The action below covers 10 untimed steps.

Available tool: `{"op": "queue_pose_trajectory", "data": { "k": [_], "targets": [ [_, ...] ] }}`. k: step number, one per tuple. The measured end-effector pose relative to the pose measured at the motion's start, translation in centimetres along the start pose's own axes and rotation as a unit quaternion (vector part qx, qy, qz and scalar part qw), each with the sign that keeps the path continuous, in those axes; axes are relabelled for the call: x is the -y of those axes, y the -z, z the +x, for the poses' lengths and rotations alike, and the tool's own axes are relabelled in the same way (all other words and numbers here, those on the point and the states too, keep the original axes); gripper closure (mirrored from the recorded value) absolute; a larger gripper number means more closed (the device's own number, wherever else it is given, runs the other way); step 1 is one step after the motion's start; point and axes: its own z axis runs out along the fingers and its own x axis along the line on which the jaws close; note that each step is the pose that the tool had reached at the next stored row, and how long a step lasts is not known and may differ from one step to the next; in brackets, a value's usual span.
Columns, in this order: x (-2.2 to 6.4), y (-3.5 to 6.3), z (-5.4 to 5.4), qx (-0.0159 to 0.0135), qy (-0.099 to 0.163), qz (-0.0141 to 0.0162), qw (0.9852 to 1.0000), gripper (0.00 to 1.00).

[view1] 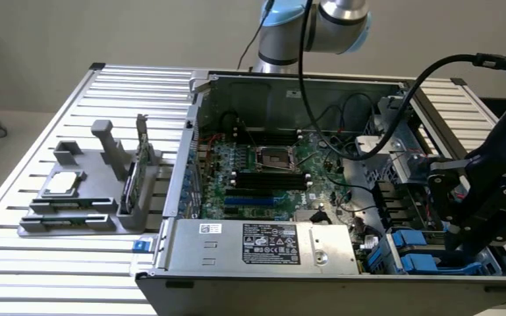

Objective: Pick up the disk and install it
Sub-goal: 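Insert the first disk wire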

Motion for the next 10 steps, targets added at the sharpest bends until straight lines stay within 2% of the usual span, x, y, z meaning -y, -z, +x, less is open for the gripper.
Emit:
{"op": "queue_pose_trajectory", "data": {
  "k": [2, 4, 7, 10],
  "targets": [
    [0.00, -0.01, 0.00, -0.0015, -0.012, -0.0013, 0.9999, 0.75],
    [0.00, -0.04, 0.00, -0.0037, -0.022, -0.0046, 0.9997, 0.75],
    [0.00, -0.08, 0.00, -0.0085, -0.032, -0.0133, 0.9994, 0.75],
    [-0.01, -0.13, 0.00, -0.0150, -0.039, -0.0256, 0.9988, 0.75]
  ]
}}
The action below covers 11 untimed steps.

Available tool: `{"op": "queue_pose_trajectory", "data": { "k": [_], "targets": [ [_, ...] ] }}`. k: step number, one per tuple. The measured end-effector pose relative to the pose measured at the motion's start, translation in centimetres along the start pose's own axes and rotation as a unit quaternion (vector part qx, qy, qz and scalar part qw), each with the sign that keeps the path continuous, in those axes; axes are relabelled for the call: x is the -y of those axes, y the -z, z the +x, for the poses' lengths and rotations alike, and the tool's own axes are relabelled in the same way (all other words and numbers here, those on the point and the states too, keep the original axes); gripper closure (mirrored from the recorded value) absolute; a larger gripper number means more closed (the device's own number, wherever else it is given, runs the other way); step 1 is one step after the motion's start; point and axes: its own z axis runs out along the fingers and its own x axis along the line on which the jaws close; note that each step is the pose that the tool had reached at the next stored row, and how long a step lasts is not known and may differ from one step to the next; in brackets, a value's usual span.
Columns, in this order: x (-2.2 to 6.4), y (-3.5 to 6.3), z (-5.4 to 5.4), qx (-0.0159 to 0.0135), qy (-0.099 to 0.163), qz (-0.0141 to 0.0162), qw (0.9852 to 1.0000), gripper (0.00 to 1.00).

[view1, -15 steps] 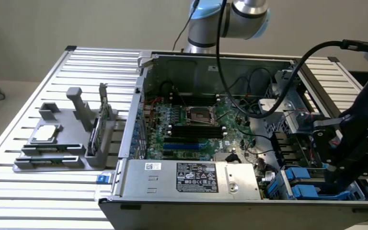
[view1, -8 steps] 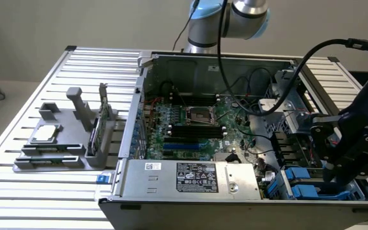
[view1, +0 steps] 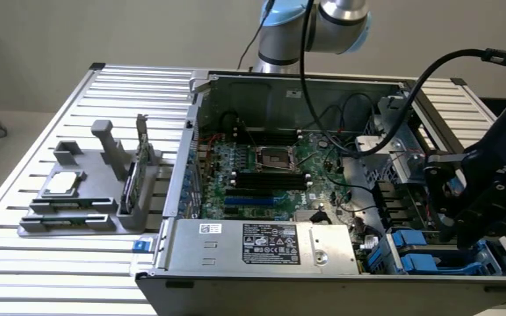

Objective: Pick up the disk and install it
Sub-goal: 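Insert the first disk wire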

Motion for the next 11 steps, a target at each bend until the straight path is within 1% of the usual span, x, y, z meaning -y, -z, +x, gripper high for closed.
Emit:
{"op": "queue_pose_trajectory", "data": {
  "k": [2, 5, 6, 7, 8, 9, 10, 11],
  "targets": [
    [-0.01, -0.02, -0.01, -0.0048, -0.004, -0.0086, 0.9999, 0.75],
    [-0.02, -0.04, -0.03, -0.0114, -0.011, -0.0206, 0.9997, 0.75],
    [-0.02, -0.05, -0.04, -0.0138, -0.013, -0.0251, 0.9995, 0.75],
    [-0.03, -0.07, -0.05, -0.0166, -0.015, -0.0301, 0.9993, 0.75],
    [-0.03, -0.08, -0.06, -0.0190, -0.017, -0.0344, 0.9991, 0.75],
    [-0.05, -0.08, -0.09, -0.0205, -0.019, -0.0371, 0.9989, 0.75],
    [-0.07, -0.07, -0.12, -0.0210, -0.021, -0.0382, 0.9988, 0.75],
    [-0.08, -0.07, -0.14, -0.0211, -0.024, -0.0386, 0.9987, 0.75]
  ]
}}
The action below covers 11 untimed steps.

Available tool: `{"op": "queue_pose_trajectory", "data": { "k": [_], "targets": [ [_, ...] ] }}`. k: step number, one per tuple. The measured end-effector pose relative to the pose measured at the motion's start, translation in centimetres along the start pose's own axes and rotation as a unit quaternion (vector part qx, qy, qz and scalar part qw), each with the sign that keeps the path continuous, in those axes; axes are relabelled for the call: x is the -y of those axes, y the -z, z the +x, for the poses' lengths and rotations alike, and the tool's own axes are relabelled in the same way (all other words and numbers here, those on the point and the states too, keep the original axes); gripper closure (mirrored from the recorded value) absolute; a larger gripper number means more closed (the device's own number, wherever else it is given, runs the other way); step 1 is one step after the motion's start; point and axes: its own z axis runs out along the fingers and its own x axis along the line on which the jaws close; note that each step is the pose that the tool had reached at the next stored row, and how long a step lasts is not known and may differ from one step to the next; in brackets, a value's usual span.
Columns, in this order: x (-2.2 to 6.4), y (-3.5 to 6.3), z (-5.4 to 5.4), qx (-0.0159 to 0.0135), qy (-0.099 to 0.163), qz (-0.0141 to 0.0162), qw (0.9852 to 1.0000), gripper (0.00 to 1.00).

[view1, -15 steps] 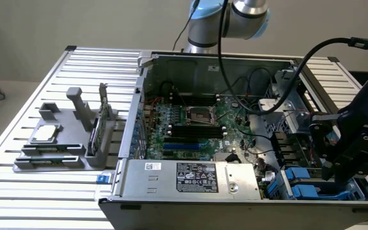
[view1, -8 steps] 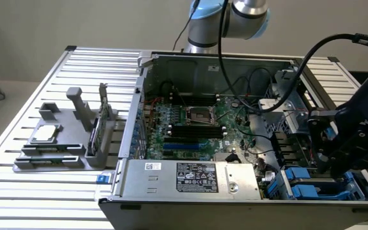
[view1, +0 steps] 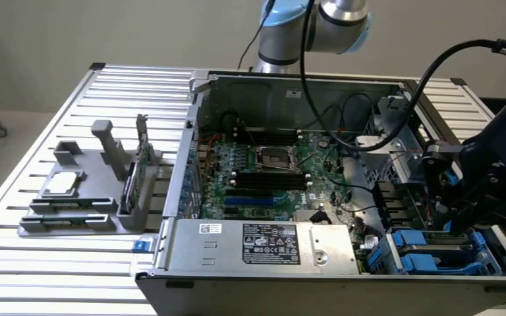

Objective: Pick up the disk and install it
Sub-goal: 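Insert the first disk wire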

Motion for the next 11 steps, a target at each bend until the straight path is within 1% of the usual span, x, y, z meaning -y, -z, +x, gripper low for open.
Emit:
{"op": "queue_pose_trajectory", "data": {
  "k": [3, 11],
  "targets": [
    [-0.10, -0.02, -0.2, 0.0005, -0.008, -0.0005, 1.0000, 0.75],
    [-0.66, -0.20, -1.1, 0.0013, -0.024, -0.0017, 0.9997, 0.75]
  ]
}}
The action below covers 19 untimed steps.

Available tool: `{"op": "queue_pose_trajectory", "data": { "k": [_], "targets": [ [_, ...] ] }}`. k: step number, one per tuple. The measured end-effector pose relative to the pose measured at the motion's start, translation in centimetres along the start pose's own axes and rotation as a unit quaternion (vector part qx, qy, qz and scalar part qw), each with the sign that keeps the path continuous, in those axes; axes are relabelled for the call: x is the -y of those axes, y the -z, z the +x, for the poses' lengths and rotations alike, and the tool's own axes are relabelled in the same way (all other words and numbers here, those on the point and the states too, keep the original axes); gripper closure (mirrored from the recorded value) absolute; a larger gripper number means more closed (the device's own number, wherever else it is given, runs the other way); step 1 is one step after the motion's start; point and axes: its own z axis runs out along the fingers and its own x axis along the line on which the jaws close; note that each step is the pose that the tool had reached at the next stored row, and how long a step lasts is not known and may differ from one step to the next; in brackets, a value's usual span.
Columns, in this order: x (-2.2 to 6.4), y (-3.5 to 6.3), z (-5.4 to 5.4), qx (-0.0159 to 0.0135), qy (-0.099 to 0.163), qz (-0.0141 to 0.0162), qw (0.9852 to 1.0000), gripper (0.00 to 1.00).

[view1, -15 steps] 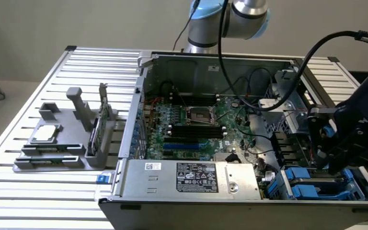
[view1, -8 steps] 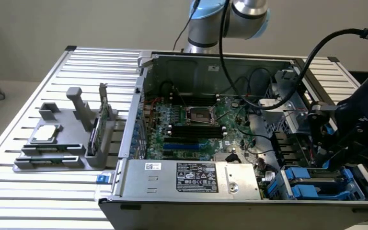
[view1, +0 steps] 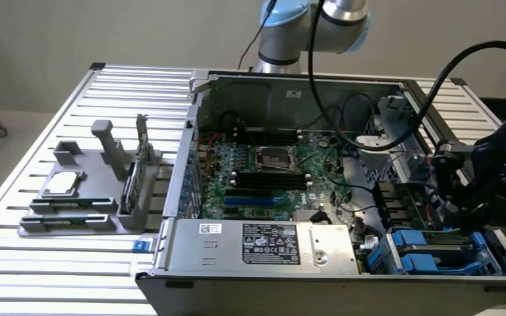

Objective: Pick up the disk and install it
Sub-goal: 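Insert the first disk wire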

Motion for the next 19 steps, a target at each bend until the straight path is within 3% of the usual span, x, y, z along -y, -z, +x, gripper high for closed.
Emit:
{"op": "queue_pose_trajectory", "data": {
  "k": [12, 19],
  "targets": [
    [-1.49, -0.74, -2.3, 0.0006, -0.009, -0.0015, 1.0000, 0.75],
    [-1.99, -1.17, -2.0, -0.0010, -0.013, -0.0051, 0.9999, 0.75]
  ]
}}
